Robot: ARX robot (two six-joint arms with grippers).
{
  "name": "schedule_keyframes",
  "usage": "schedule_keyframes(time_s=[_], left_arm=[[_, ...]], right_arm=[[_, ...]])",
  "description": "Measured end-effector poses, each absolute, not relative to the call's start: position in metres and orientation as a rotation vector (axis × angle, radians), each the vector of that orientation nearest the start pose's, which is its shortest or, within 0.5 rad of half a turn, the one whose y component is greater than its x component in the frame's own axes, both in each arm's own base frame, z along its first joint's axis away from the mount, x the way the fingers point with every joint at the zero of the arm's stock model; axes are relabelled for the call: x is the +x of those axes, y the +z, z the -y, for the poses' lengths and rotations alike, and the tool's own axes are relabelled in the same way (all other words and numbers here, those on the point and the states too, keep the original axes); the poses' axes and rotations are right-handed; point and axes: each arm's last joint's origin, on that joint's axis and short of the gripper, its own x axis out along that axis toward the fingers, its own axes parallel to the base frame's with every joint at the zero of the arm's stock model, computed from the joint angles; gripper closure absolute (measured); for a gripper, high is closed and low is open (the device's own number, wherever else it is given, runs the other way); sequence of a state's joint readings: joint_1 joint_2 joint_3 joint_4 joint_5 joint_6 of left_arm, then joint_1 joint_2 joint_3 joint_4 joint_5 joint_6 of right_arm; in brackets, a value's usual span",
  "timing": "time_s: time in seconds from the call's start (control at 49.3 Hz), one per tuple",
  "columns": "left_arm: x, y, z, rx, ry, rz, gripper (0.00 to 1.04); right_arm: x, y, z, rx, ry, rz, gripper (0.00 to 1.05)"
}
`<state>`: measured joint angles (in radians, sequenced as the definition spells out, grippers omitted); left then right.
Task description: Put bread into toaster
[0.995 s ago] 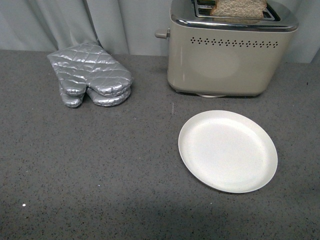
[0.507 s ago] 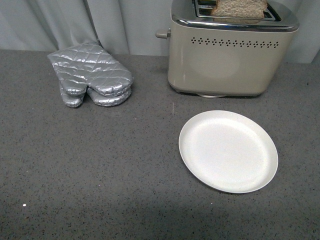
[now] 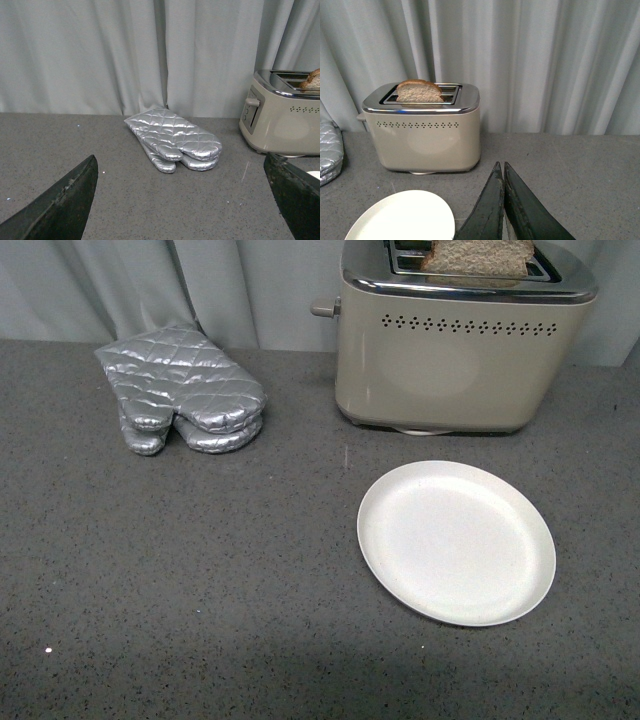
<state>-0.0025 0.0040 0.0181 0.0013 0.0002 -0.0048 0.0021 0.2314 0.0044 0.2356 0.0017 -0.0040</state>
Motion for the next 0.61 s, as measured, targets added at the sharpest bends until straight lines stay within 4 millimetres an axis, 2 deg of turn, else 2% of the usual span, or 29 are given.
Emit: schedule_keyframes(time_s=[0.426, 0.609], left_arm=[[0.097, 0.169, 0.000, -0.005, -0.002, 0.015, 0.07], [0.097, 0.169, 0.000, -0.005, -0.002, 0.015, 0.07]], right_arm=[[0.098, 0.165, 0.000, -0.004, 0.001, 0.002, 1.03], [0.098, 0.165, 0.000, -0.004, 0.001, 0.002, 0.62]])
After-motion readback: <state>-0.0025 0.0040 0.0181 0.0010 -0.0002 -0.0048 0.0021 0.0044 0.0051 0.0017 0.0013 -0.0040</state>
